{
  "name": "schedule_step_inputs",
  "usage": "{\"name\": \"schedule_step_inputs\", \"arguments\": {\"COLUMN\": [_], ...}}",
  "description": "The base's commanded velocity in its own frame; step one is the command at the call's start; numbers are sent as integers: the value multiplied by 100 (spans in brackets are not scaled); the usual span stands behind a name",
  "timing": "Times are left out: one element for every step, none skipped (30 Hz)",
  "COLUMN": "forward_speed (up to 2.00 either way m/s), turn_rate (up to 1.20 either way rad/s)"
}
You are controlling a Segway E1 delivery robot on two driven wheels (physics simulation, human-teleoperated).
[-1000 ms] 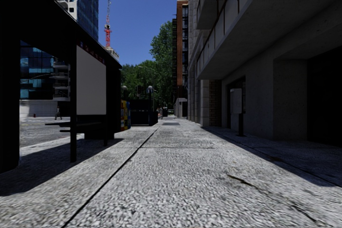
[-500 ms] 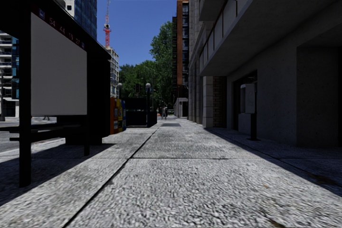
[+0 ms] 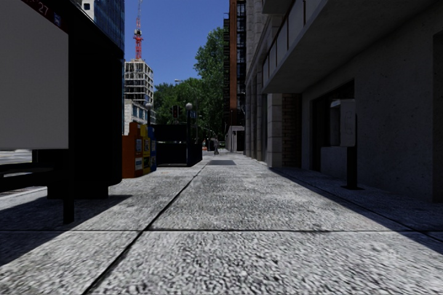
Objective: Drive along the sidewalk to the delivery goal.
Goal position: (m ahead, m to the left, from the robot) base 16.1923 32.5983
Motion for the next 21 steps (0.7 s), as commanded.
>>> {"name": "schedule_step_inputs", "arguments": {"forward_speed": [200,200,200,200,200,200,200,200,200,200,200,200,200,200,200,200,200,200,200,200,200], "turn_rate": [0,0,0,0,0,0,0,0,0,0,0,0,0,0,0,0,0,0,0,0,0]}}
